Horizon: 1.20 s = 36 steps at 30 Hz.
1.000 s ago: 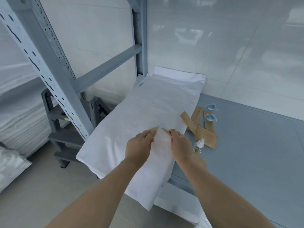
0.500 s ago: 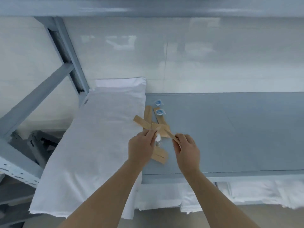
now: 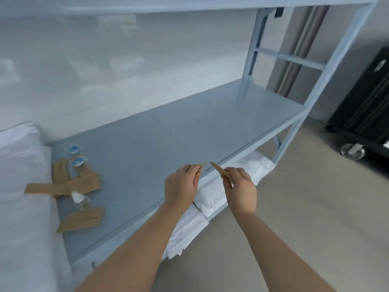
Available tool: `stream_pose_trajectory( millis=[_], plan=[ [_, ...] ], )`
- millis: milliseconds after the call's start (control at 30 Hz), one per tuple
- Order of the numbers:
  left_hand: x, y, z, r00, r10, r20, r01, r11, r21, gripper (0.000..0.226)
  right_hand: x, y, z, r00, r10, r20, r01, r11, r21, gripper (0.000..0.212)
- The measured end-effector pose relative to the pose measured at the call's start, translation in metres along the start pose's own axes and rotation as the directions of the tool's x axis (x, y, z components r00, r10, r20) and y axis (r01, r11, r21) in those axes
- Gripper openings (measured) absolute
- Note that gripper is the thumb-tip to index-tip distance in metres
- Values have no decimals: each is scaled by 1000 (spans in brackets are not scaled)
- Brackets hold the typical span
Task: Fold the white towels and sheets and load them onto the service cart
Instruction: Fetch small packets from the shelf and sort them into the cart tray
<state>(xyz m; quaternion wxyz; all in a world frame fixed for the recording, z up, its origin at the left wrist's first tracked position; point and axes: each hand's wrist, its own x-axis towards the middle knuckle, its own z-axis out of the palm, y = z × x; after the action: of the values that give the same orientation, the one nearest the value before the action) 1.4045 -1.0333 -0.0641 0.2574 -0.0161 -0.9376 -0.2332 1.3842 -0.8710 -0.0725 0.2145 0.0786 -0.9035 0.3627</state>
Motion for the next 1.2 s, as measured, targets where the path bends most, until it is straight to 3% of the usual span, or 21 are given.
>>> stream_pose_trajectory(
  millis=[300, 567, 900, 1200],
  plan=[
    [24, 192, 121, 966, 241, 95, -225, 962, -156, 17, 5, 166, -155, 967, 190, -168, -211, 970, -119, 11],
    [39, 314, 198, 914, 388, 114, -348, 898, -269, 13, 4, 265, -252, 895, 308, -322, -376, 910, -173, 12],
    [91, 403, 301, 844, 511, 165, -419, 819, -393, 12, 45, 365, -298, 818, 385, -427, -498, 845, -193, 11],
    [220, 467, 417, 817, 547, 184, -413, 777, -475, 18, 184, 462, -311, 790, 358, -498, -532, 804, -266, 9]
  ],
)
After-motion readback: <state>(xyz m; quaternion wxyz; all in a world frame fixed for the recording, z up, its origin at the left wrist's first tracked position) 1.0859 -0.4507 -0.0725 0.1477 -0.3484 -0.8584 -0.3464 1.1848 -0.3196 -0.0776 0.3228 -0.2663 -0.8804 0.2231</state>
